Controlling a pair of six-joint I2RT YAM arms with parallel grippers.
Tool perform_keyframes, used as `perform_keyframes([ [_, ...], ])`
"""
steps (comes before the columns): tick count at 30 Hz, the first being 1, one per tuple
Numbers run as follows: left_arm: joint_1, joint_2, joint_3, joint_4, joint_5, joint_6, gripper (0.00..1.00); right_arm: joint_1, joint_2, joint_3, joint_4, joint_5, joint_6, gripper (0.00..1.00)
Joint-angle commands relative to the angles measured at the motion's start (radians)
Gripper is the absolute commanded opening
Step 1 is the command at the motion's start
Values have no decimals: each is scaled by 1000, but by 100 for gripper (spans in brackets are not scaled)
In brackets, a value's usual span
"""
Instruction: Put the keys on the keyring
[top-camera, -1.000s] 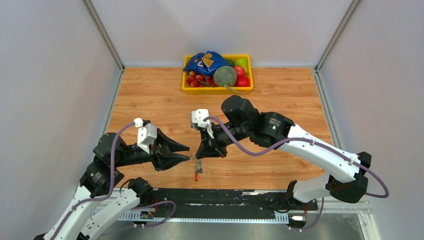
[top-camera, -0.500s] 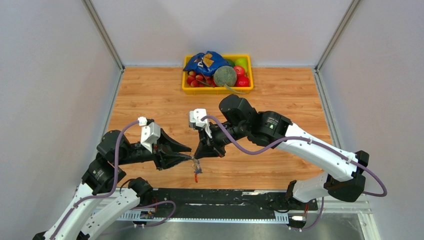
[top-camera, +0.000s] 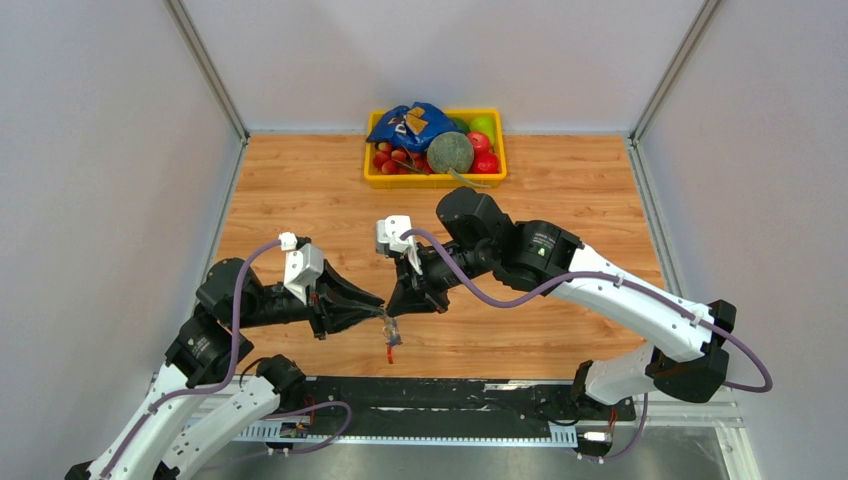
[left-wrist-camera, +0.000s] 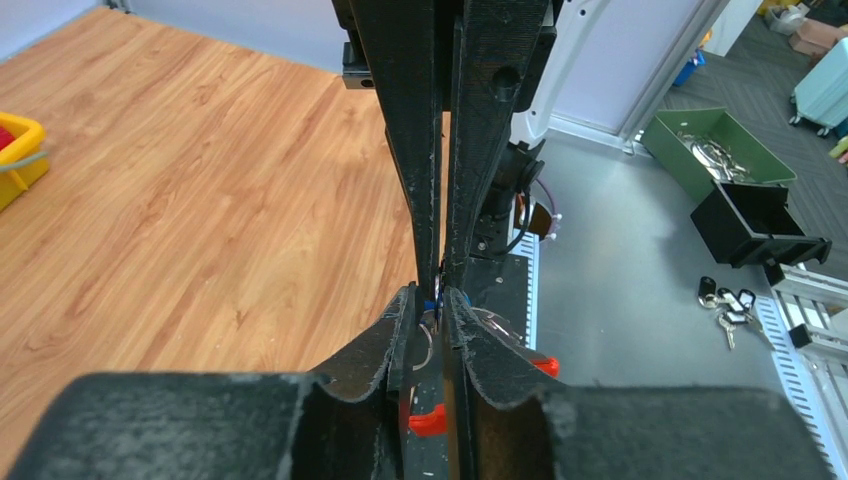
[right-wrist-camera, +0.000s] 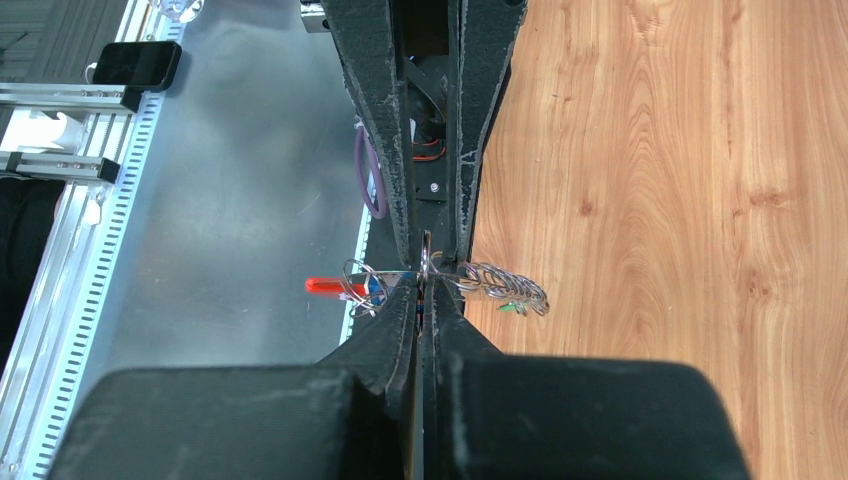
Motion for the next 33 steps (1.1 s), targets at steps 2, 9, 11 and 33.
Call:
perform_keyframes([
  [2,-1,12,-2,33,14,16,22,10,3,53,19,-24,-1,0],
  [9,-1,23,-8,53,19,13,8,15,8,52,19,-26,-6,0],
  [11,-1,25,-10,61,19,12,1,17,7,51,19,-25,-7,0],
  [33,-1,-78,-93,293,-45,-97,0,19,-176,-69,134,105,23,35],
])
